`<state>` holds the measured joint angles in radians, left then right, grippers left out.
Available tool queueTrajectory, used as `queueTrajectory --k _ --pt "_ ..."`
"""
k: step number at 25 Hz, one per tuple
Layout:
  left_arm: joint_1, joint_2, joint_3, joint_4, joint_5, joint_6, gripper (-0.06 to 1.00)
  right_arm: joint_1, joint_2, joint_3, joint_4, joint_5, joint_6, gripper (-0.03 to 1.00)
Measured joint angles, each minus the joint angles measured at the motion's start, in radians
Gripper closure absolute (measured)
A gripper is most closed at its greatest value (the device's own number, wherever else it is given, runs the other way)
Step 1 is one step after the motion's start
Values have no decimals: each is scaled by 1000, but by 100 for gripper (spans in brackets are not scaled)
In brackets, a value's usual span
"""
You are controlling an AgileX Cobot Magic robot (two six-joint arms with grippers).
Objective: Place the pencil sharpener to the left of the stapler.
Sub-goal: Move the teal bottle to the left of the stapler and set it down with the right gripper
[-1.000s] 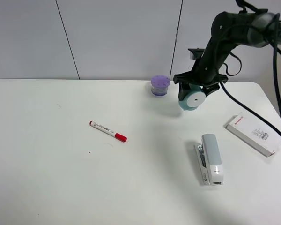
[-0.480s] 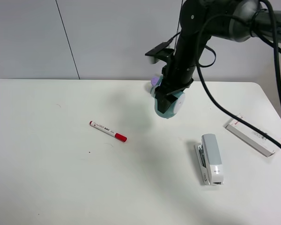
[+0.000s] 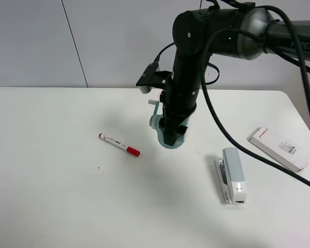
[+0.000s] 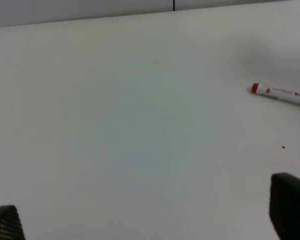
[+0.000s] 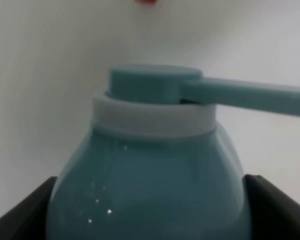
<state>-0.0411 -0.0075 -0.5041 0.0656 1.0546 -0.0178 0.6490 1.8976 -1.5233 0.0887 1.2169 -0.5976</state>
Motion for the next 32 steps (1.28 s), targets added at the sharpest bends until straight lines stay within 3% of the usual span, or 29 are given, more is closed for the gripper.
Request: queueTrajectory --k 6,11,25,28,32 --pt "0 0 0 0 0 0 -5 4 -164 268 28 -137 -78 29" --pt "0 0 0 0 0 0 -5 4 -186 391 36 -176 -105 29" --pt "0 0 0 0 0 0 -5 4 -153 422 -18 -306 -107 29" --pt "0 0 0 0 0 0 -5 0 -141 459 -9 -373 -113 29" --pt "0 0 0 0 0 0 -5 0 -141 524 0 -394 -117 29"
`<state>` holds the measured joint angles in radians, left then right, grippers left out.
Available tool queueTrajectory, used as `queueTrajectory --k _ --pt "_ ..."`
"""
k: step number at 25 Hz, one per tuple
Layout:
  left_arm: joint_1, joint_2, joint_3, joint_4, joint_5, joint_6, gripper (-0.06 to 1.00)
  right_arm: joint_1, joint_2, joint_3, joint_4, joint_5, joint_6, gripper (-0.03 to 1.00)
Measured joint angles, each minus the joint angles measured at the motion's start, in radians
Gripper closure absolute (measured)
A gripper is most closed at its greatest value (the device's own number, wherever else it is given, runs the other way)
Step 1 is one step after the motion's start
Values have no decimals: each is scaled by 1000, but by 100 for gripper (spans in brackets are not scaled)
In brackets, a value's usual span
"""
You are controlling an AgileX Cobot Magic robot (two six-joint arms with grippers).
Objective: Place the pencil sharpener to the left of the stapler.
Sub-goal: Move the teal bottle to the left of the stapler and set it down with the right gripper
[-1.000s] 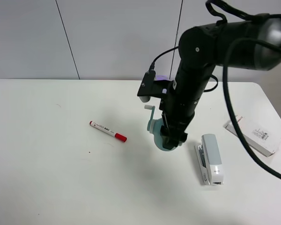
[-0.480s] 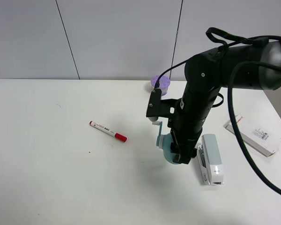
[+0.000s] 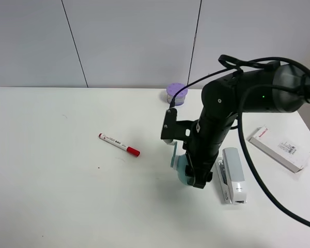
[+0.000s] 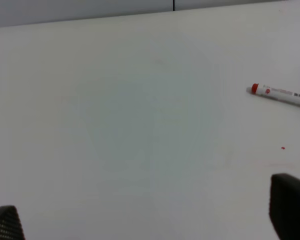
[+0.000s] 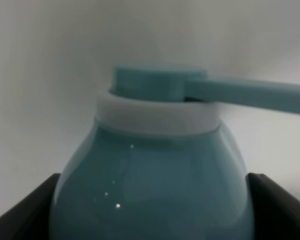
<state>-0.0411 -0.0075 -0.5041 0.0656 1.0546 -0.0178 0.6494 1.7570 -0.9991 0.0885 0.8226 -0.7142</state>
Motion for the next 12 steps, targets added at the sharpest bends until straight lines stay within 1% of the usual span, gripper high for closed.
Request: queueTrajectory --k 3,12 --pt "0 0 0 0 0 0 -5 0 0 19 13 -8 0 29" --pt "0 0 0 0 0 0 -5 -1 49 22 16 -89 -13 29"
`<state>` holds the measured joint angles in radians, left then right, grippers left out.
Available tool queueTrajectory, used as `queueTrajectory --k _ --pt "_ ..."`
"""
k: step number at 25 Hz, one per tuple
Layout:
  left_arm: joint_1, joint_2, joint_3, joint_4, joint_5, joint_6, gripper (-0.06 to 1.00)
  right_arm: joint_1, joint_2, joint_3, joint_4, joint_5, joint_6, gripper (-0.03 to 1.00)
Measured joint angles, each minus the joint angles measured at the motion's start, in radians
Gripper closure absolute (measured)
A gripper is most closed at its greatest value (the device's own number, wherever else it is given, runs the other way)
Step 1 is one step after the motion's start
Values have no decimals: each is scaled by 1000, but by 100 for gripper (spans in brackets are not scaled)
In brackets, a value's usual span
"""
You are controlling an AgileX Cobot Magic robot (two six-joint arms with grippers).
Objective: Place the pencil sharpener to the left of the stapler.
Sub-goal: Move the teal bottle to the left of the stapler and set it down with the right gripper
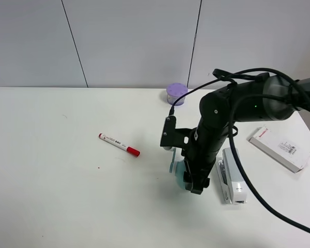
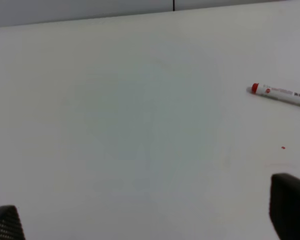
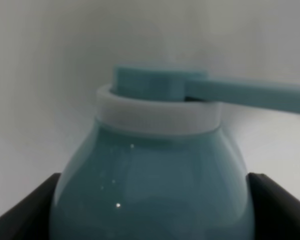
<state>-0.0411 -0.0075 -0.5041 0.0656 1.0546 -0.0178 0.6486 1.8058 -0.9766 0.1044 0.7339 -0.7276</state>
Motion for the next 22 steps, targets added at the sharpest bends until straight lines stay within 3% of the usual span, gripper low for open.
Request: queueTrajectory --k 22 --pt "0 0 0 0 0 0 -5 -1 32 0 -26 -13 -3 29"
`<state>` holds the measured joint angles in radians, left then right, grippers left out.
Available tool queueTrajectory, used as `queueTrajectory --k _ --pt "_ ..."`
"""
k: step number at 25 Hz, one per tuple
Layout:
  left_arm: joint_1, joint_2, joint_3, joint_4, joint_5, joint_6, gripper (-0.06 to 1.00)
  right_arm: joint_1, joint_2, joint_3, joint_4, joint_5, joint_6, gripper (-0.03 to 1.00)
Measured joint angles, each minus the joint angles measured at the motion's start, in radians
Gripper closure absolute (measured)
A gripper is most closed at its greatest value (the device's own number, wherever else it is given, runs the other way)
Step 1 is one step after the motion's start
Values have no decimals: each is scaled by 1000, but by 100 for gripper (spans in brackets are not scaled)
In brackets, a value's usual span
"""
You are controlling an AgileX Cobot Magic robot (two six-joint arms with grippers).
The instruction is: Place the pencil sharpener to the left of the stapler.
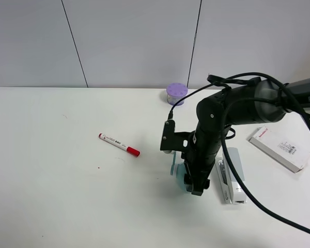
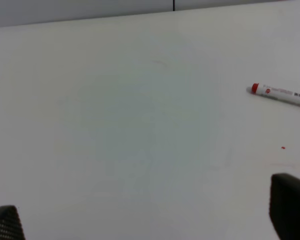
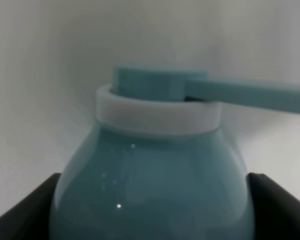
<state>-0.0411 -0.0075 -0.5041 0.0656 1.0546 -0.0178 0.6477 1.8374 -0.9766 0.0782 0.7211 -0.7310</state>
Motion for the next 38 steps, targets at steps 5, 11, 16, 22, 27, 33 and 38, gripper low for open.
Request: queueTrajectory --k 5,11,16,22,27,33,38 --pt "0 0 0 0 0 0 -5 0 0 0 0 -3 0 29" --pt "0 0 0 0 0 0 -5 0 0 0 0 -9 40 19" --pt "0 0 0 0 0 0 -5 0 0 0 -1 -26 75 -1" --pt "0 0 0 0 0 0 -5 5 -85 -32 2 69 112 -2" --pt "0 0 0 0 0 0 -5 5 -240 -227 32 302 313 -2" --pt "0 0 0 0 0 0 -5 -81 -315 -499 -48 480 501 -2" --pt "0 0 0 0 0 0 -5 -285 -362 -557 -99 484 555 -2"
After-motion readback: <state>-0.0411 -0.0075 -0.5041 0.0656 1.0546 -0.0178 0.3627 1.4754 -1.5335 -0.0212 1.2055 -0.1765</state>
